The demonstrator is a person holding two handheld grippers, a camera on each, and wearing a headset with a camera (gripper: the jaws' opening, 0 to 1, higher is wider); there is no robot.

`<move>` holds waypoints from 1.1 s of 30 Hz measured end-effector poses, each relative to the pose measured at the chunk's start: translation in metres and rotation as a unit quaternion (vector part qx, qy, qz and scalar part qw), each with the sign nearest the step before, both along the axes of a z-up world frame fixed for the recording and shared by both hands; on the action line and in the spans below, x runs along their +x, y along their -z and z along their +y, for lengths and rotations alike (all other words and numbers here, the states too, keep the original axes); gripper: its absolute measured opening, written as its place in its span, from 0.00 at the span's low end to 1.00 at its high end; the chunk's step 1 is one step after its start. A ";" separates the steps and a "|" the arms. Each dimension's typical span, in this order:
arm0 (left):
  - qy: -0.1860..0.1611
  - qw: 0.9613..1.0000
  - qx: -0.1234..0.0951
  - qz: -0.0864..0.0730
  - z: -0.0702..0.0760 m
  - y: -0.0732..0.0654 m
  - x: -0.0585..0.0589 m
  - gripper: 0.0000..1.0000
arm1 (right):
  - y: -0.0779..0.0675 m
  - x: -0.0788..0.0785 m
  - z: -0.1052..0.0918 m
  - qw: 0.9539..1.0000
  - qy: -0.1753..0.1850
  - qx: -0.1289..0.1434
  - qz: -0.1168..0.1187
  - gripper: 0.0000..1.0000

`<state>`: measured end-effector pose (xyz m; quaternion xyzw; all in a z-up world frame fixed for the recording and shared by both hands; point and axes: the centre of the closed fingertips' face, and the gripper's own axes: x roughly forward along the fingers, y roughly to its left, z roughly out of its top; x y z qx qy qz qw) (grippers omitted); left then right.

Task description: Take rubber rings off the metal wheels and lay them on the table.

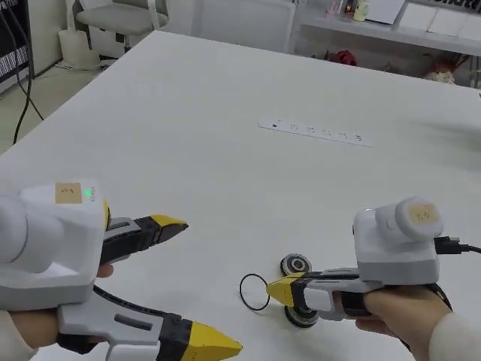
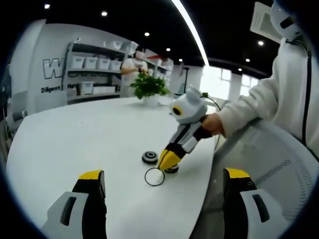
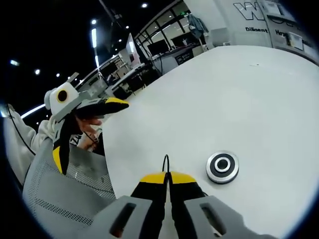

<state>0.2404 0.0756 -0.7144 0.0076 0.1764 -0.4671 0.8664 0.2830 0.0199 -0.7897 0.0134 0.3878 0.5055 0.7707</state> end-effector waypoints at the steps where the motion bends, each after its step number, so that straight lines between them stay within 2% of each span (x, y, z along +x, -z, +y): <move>1: 0.000 1.000 0.001 0.000 0.000 0.000 0.000 1.00 | 0.001 0.000 -0.001 1.000 -0.001 -0.005 -0.003 0.00; 4: -0.003 1.000 -0.001 0.001 0.001 0.000 0.000 1.00 | 0.003 0.004 -0.004 1.000 0.005 -0.013 -0.014 0.00; 14: -0.008 1.000 -0.001 0.000 0.002 -0.001 0.001 0.99 | 0.008 0.005 -0.006 0.999 0.003 -0.023 -0.022 0.00; 20: -0.011 1.000 -0.003 0.000 0.003 -0.002 0.001 1.00 | 0.007 0.005 -0.006 1.000 0.004 -0.021 -0.022 0.02; 33: -0.011 1.000 -0.003 0.000 0.005 -0.011 -0.006 0.99 | -0.003 0.004 -0.007 0.999 0.006 -0.025 -0.030 0.03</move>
